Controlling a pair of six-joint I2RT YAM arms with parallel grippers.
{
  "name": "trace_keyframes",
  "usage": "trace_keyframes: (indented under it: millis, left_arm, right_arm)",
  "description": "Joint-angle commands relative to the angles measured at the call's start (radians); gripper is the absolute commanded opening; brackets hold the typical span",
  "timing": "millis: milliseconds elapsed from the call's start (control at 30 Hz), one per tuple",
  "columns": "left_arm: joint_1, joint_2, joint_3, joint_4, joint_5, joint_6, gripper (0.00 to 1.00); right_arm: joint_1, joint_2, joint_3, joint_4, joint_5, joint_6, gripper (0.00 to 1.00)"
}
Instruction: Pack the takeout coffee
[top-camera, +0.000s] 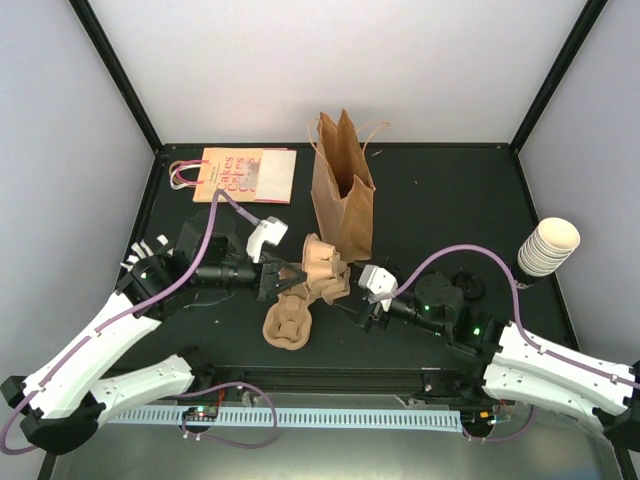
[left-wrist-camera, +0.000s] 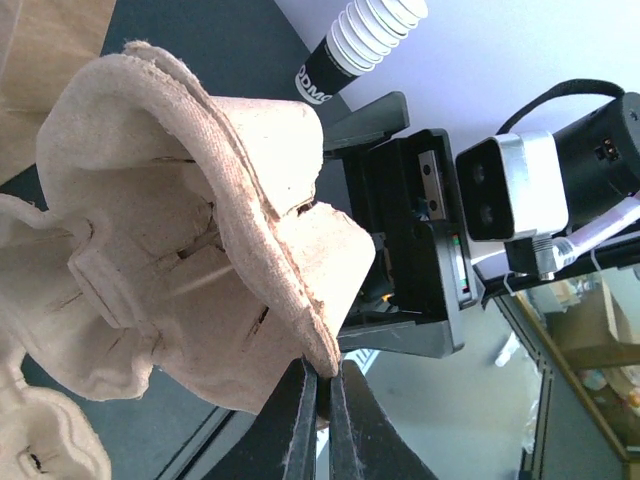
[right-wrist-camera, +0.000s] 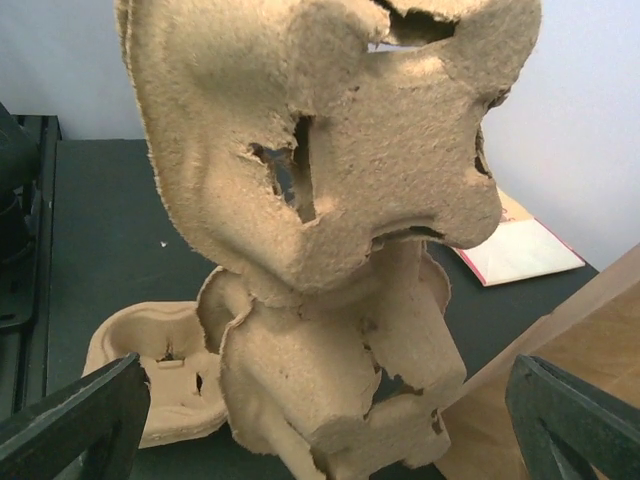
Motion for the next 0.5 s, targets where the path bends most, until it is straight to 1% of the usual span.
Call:
trace_keyframes:
  millis: [0,167,300,367,467]
  left_arm:
    - [-0.003,-0.01,0.042,0.022,0.034,-0.076,0.02]
    - [0.002,-0.02,0.01,0.072,0.046,-0.153,0.02]
    - [0.012,-0.03,-0.019,0.112,0.075,-0.198,0.02]
    - [0.018,-0.032,-0.025,0.118,0.083,-0.207,0.02]
    - [0.026,-0.032,-0.023,0.092,0.081,-0.196,0.01]
  right_arm:
    - [0.028,0.025,0.006,0.065,0.064,-0.003,1.0]
    - [0.085,0.092,0.005,0.165,0.216,0.005,1.0]
    - [0.109,0.155,0.018,0.233,0.273,0.034,1.0]
    - [0.119,0.175,0.02,0.269,0.318,0.047,1.0]
    - [0.123,0.182,0.022,0.281,0.442,0.07,1.0]
